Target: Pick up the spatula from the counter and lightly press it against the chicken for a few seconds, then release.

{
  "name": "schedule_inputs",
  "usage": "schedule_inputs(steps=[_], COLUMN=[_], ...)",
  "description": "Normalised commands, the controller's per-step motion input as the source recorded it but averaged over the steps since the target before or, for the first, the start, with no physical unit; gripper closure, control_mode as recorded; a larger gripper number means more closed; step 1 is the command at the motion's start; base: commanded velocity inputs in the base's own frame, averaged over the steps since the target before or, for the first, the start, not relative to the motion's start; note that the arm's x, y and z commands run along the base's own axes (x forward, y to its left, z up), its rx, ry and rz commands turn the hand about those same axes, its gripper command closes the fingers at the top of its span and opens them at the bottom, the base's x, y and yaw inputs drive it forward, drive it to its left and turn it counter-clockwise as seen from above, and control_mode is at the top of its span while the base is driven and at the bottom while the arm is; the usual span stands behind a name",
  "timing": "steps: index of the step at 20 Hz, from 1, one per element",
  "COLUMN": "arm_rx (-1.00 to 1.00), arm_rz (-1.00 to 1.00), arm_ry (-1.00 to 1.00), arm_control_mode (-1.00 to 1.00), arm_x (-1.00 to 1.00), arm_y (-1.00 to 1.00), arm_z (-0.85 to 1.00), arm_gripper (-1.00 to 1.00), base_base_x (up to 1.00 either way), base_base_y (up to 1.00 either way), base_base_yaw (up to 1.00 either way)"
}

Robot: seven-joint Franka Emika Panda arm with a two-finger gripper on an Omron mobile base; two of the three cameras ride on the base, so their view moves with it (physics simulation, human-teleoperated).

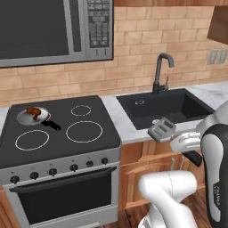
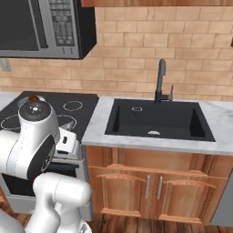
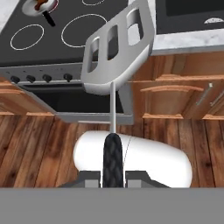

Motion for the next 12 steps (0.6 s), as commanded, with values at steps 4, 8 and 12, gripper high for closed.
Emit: schedule_inputs(steps=[4, 8, 12], arm_rx=[0.00, 0.00, 0.00], arm_rz=[0.00, 0.00, 0.00], arm_ry=[0.00, 0.00, 0.00], arm_control_mode=[1.00, 1.00, 1.00], arm_x=[0.00, 0.00, 0.00], arm_y=[0.00, 0.00, 0.00], arm_z=[0.00, 0.00, 0.00], arm_gripper=[1.00, 1.00, 1.00], base_base_x=[-0.14, -0.03, 0.00], base_base_y=[0.63, 0.53, 0.44], base_base_yaw=[-0.06, -0.05, -0.03])
